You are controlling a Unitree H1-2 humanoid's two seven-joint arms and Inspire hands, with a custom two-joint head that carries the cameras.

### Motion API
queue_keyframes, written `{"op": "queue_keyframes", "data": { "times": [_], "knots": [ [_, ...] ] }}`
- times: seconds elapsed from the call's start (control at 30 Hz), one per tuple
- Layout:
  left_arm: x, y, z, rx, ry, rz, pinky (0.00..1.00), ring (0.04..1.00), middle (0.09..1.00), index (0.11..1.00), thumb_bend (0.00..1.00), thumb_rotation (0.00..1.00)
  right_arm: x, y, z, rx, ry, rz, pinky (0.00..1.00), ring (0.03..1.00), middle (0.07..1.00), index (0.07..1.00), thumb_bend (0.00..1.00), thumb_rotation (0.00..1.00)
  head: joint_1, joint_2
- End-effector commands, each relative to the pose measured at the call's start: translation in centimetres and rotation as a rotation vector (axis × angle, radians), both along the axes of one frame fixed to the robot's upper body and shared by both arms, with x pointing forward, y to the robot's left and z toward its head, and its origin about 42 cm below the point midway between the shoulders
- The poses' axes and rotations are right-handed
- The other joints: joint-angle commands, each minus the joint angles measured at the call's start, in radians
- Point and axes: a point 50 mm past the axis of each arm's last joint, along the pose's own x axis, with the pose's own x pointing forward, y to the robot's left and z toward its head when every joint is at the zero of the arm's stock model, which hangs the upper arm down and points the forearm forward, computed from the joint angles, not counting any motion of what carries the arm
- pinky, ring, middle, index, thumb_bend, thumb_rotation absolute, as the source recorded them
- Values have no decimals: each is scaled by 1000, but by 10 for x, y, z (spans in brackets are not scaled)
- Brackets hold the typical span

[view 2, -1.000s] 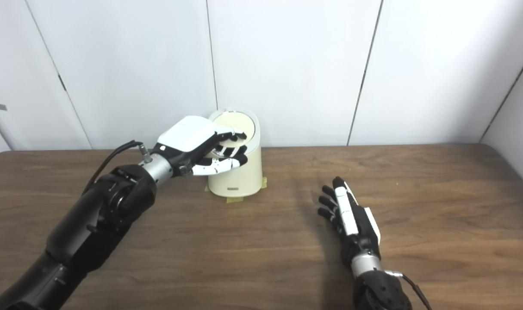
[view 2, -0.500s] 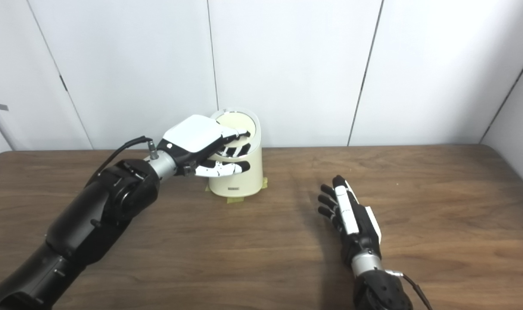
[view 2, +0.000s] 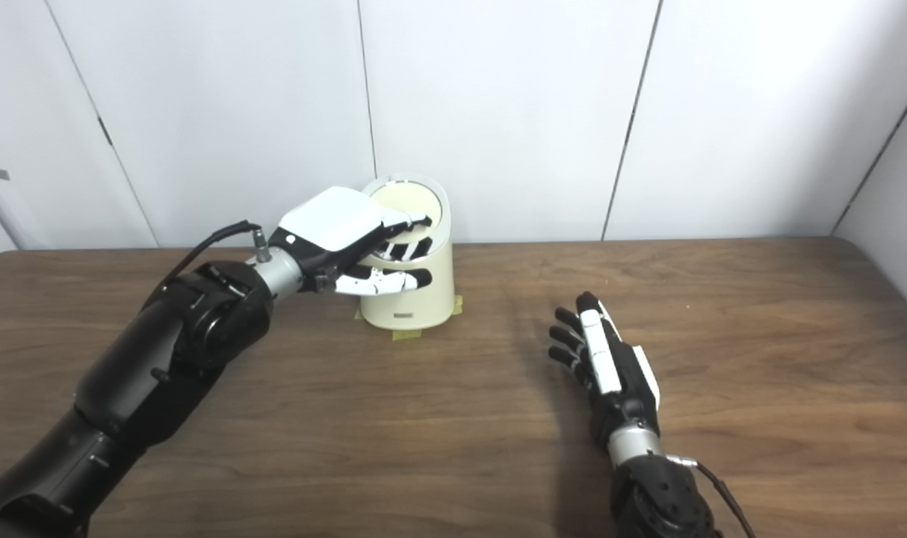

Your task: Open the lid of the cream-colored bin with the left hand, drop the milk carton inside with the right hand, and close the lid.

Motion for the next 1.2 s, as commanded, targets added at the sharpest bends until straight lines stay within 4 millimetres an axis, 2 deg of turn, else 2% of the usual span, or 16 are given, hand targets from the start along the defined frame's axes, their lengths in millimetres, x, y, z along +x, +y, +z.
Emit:
{"op": "queue_keyframes", "data": {
  "times": [0.0,0.1,0.27,0.43,0.6,0.93,1.1,1.17],
  "knots": [
    [0,5,-12,29,101,34,884,833,844,912,546,1000,6,3,21,-3,-78,7,780,818,842,954,533,844,-1,1],
    [0,8,-7,-70,82,51,875,842,849,914,542,1000,6,3,21,-3,-79,7,779,819,841,957,532,846,-1,3],
    [-5,11,-3,-292,-27,77,775,839,864,934,516,1000,5,3,20,-19,-77,14,790,821,842,959,531,853,-3,5],
    [-15,12,-8,-453,-116,98,796,875,896,949,466,1000,7,3,20,-24,-76,12,775,815,839,955,527,852,-3,5],
    [-23,16,-12,-575,-129,134,825,910,926,971,434,1000,6,4,21,-23,-76,11,786,817,834,955,530,846,-5,6],
    [-47,42,-23,-832,17,258,834,934,960,974,437,1000,5,3,22,-22,-81,14,786,819,836,950,537,850,-7,11],
    [-58,58,-38,-1005,89,318,891,931,934,969,415,1000,3,2,23,-26,-87,17,781,822,839,949,537,851,-9,16],
    [-61,64,-46,-1071,118,334,870,911,918,963,431,1000,2,2,23,-25,-87,15,781,824,837,947,541,843,-9,16]
  ]
}}
